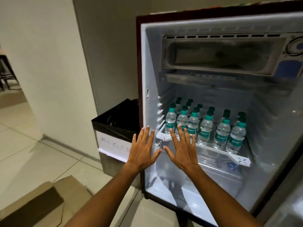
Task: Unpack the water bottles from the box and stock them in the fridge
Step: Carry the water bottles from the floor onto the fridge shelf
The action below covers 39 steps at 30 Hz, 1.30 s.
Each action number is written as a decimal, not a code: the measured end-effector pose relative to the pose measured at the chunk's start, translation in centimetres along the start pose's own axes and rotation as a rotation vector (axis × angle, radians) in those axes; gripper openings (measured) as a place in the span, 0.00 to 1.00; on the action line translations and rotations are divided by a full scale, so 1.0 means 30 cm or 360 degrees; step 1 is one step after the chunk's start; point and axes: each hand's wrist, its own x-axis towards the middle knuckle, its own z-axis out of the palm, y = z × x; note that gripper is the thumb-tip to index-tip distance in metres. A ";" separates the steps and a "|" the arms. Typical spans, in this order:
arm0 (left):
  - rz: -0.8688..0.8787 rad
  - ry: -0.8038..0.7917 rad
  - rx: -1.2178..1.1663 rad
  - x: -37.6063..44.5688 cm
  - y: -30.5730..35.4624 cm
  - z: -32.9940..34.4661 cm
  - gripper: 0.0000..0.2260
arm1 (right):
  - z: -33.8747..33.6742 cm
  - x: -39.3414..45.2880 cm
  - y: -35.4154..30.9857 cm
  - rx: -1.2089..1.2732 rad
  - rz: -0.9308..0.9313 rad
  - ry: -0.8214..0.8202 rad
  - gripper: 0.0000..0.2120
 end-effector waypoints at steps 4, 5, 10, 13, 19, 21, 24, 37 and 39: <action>-0.0157 -0.0033 -0.0020 -0.153 -0.108 0.031 0.37 | 0.076 -0.079 -0.128 0.0078 -0.0136 -0.0042 0.38; -0.0189 -0.0042 -0.0009 -0.187 -0.134 0.038 0.37 | 0.090 -0.094 -0.158 0.0090 -0.0161 -0.0058 0.38; -0.0401 -0.0130 0.0006 -0.396 -0.283 0.057 0.37 | 0.162 -0.154 -0.351 0.0173 -0.0307 -0.0177 0.37; -0.0580 -0.0171 -0.0005 -0.528 -0.372 0.055 0.37 | 0.206 -0.177 -0.485 0.0232 -0.0406 -0.0263 0.38; -0.0959 -0.0244 0.0016 -0.826 -0.572 0.040 0.37 | 0.292 -0.232 -0.781 0.0276 -0.0640 -0.0411 0.39; -0.1104 -0.0250 0.0021 -0.942 -0.633 0.038 0.37 | 0.314 -0.259 -0.888 0.0316 -0.0727 -0.0469 0.38; -0.1407 -0.0235 -0.0011 -1.117 -0.707 0.030 0.37 | 0.349 -0.310 -1.055 0.0348 -0.0878 -0.0568 0.39; -0.2446 -0.0184 -0.0121 -1.865 -0.870 -0.019 0.34 | 0.440 -0.697 -1.729 0.0504 -0.1544 -0.0924 0.39; -0.2575 -0.0147 -0.0087 -1.962 -0.891 -0.040 0.33 | 0.439 -0.762 -1.810 0.0524 -0.1655 -0.0928 0.39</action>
